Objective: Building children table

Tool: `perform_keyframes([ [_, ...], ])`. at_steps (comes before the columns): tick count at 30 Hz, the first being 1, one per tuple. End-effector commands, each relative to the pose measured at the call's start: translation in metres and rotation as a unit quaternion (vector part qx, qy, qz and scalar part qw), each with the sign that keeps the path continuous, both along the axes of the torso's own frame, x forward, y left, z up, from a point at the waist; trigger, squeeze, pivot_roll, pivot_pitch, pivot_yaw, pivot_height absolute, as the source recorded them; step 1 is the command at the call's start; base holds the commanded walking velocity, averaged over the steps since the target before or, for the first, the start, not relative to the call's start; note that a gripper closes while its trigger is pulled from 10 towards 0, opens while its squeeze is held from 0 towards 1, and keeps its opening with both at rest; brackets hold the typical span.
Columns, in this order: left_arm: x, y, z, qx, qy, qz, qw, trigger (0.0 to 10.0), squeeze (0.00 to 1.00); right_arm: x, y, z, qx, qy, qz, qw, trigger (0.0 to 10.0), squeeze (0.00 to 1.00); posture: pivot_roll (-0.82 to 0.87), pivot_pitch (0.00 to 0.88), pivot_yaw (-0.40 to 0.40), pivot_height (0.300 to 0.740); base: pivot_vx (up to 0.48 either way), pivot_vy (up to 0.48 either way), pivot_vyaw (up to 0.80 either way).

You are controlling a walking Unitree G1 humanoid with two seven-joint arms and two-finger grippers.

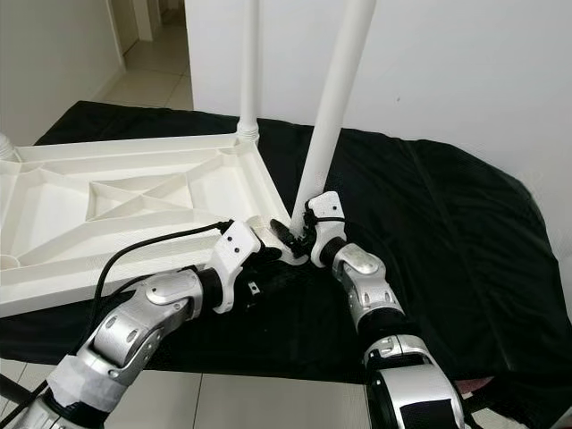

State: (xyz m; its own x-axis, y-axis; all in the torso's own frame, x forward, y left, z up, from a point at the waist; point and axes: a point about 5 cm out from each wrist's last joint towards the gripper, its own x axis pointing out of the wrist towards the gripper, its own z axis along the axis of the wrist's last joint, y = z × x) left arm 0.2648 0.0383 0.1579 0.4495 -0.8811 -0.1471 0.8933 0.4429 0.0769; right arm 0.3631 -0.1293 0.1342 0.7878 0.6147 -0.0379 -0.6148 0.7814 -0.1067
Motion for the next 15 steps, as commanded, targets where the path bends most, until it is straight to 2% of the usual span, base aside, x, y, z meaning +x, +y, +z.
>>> perform_keyframes([
  [1,-0.008,-0.004,0.000,0.000,0.009,-0.051,0.999,10.0,0.00,-0.002,0.007,-0.009,-0.012,0.024,0.020,0.999,0.0,0.00,0.03,0.000,-0.112,0.740,0.000,0.000,0.00],
  [5,-0.009,-0.001,0.000,0.005,0.009,-0.048,0.999,10.0,0.00,-0.001,0.000,-0.012,-0.002,0.032,0.010,0.999,0.0,0.00,0.04,0.000,-0.122,0.740,0.000,0.000,0.00],
  [8,-0.012,-0.001,-0.001,0.005,0.012,-0.046,0.999,10.0,0.00,-0.002,-0.009,-0.018,0.002,0.033,-0.022,0.999,0.0,0.00,0.04,0.000,-0.125,0.740,0.000,0.000,0.00],
  [15,-0.013,-0.002,-0.001,0.005,0.016,-0.047,0.999,10.0,0.00,-0.006,-0.013,-0.022,0.021,0.029,-0.055,0.998,0.0,0.00,0.04,0.000,-0.124,0.740,0.000,0.000,0.00],
])
